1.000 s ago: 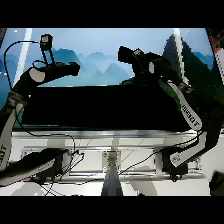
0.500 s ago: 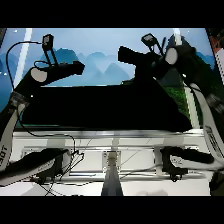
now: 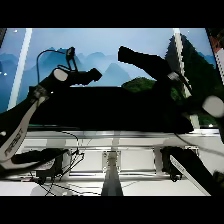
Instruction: Fold the clothes and pants, and hang the long-sleeved shirts on hangers.
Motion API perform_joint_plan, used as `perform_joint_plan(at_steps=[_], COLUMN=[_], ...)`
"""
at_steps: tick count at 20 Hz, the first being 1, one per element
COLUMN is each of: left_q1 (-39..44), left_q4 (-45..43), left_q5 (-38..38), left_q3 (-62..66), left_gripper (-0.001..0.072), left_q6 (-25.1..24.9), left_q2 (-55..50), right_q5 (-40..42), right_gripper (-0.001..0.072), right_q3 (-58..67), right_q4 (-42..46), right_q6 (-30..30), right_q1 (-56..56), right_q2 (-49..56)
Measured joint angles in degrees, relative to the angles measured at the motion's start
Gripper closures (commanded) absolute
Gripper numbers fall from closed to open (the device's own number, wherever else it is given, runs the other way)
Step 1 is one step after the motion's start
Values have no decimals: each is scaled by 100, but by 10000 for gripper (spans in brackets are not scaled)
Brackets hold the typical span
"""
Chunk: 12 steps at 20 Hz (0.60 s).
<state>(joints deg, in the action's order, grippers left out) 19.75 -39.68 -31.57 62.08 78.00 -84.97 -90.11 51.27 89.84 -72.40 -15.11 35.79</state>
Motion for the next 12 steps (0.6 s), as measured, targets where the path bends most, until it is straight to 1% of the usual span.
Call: perform_joint_plan(at_steps=[1,4,6,9,11,12], left_q1=[57,214,330,507,625,691], left_q4=[63,166,201,229,350,448], left_q5=[-20,-59,-94,-87,-50,-52], left_q3=[232,881,1211,1475,1561,1585], left_gripper=[157,156,154,153,150,133], left_q6=[4,31,55,66,68,68], left_q2=[-214,-752,-1034,-1309,-1449,-1513], right_q5=[-208,-769,-975,-1073,-951,-824], right_gripper=[688,688,688,687,687,687], right_q3=[-50,-133,-157,-175,-177,-181], right_q4=[122,717,1113,1502,1622,1672], right_q6=[105,662,885,1062,1121,1139], right_q1=[0,0,0,0,0,0], right_q2=[-282,-999,-1296,-1515,-1580,-1593])
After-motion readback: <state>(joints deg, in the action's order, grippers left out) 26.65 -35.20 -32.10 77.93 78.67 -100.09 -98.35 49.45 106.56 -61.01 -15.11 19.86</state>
